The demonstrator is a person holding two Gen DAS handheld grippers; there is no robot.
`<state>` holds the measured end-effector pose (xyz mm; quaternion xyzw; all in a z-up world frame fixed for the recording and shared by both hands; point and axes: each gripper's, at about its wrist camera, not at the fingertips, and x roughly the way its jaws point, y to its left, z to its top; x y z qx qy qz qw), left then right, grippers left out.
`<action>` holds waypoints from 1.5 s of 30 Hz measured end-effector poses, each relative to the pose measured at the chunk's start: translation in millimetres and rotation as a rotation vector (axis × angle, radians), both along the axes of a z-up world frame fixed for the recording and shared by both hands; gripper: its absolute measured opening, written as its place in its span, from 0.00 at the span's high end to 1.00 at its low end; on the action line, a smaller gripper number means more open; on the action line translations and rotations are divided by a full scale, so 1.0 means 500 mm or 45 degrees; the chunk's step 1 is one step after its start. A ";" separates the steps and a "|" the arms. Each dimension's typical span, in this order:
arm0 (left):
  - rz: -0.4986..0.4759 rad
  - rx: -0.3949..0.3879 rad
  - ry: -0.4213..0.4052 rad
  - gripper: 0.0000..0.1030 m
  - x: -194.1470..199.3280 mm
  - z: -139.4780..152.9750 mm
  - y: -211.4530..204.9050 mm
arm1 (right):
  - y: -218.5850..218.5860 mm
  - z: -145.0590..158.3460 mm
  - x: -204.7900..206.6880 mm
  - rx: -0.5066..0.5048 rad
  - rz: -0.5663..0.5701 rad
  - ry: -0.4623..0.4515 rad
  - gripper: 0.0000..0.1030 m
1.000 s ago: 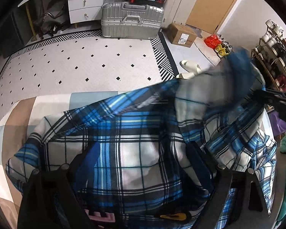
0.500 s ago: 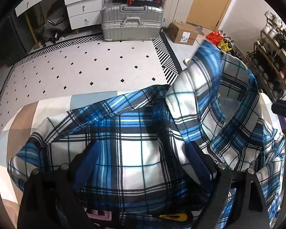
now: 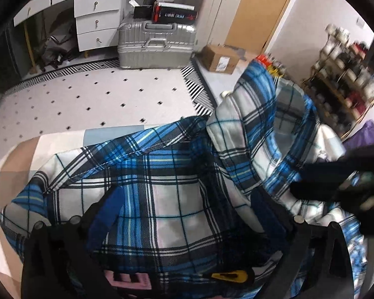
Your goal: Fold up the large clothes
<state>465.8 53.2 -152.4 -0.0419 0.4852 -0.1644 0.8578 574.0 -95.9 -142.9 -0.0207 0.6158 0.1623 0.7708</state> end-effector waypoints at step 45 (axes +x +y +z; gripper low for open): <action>-0.006 0.156 0.047 0.04 0.089 0.108 -0.159 | -0.182 0.091 -0.202 0.179 -0.428 -0.688 0.97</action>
